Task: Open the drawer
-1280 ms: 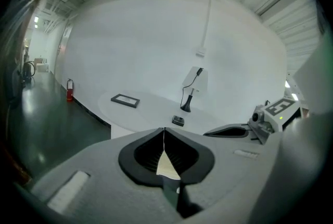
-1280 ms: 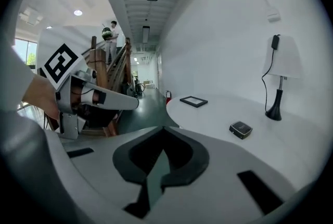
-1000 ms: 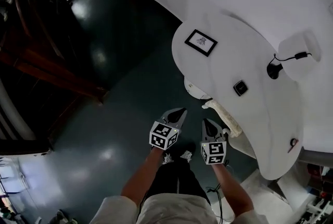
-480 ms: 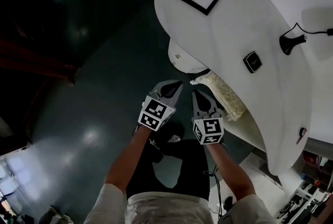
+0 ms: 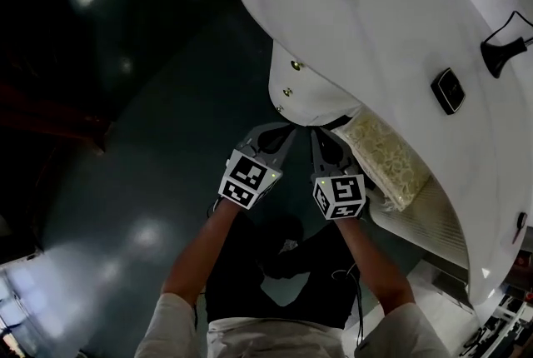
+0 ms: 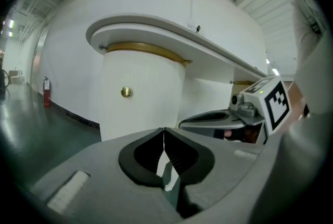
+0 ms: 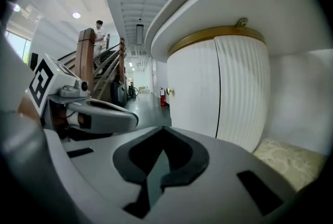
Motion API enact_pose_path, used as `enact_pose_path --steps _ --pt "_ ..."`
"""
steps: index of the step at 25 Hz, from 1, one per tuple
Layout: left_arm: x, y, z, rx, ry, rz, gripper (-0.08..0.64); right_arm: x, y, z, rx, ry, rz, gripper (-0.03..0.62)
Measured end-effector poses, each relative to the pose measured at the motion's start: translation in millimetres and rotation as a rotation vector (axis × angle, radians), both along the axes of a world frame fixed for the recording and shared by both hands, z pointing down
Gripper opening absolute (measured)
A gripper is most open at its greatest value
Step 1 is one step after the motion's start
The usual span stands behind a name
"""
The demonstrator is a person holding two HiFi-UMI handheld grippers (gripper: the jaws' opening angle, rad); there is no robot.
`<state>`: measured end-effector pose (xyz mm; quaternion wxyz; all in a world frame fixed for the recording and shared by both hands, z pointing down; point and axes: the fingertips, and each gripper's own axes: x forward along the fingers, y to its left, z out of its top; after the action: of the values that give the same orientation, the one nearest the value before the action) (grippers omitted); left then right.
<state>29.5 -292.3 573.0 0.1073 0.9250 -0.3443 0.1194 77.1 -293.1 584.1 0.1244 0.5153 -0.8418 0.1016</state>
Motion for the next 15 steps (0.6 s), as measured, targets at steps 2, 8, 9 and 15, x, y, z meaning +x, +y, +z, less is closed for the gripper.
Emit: enact_pose_path --steps 2,8,9,15 --pt "-3.1 -10.3 14.7 0.052 -0.014 0.005 0.011 -0.4 -18.8 18.3 0.041 -0.008 0.011 0.015" --pt "-7.0 -22.2 59.4 0.133 -0.040 0.028 0.011 5.3 -36.5 70.5 0.112 -0.020 0.066 0.015" --pt "-8.8 -25.6 63.9 0.132 -0.023 0.016 0.011 7.4 -37.6 77.2 0.119 -0.021 0.079 0.015" --pt "-23.1 -43.6 36.9 0.229 0.054 -0.085 0.011 24.3 -46.0 100.6 0.167 -0.036 0.157 0.015"
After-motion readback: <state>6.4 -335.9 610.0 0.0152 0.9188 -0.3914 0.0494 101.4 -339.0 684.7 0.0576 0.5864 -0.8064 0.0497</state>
